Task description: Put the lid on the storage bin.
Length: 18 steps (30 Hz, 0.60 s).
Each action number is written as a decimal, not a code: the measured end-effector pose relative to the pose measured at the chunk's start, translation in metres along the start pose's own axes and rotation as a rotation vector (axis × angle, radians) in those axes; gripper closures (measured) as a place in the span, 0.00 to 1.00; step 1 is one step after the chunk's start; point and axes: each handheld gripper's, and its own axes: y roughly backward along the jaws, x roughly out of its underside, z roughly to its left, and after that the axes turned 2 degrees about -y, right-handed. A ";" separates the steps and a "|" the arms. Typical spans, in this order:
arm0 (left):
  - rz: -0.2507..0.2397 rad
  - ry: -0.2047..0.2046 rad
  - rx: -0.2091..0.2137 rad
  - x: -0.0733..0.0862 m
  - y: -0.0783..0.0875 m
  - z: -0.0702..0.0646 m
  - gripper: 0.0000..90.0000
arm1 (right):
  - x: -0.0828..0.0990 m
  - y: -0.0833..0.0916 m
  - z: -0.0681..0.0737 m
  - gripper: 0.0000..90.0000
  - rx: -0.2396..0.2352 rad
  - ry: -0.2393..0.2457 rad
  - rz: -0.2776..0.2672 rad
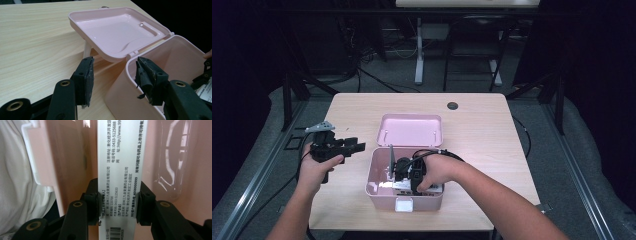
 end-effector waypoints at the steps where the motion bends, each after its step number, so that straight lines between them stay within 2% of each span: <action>1: 0.000 -0.002 0.000 0.000 0.000 0.000 0.54 | 0.000 -0.002 -0.001 0.68 -0.005 -0.003 0.001; 8: 0.004 0.002 -0.002 0.000 -0.001 0.000 0.54 | 0.001 -0.006 -0.003 0.68 -0.017 -0.016 -0.009; 18: 0.003 0.004 -0.002 0.001 -0.001 0.001 0.54 | 0.000 -0.011 -0.001 0.67 -0.018 -0.014 0.011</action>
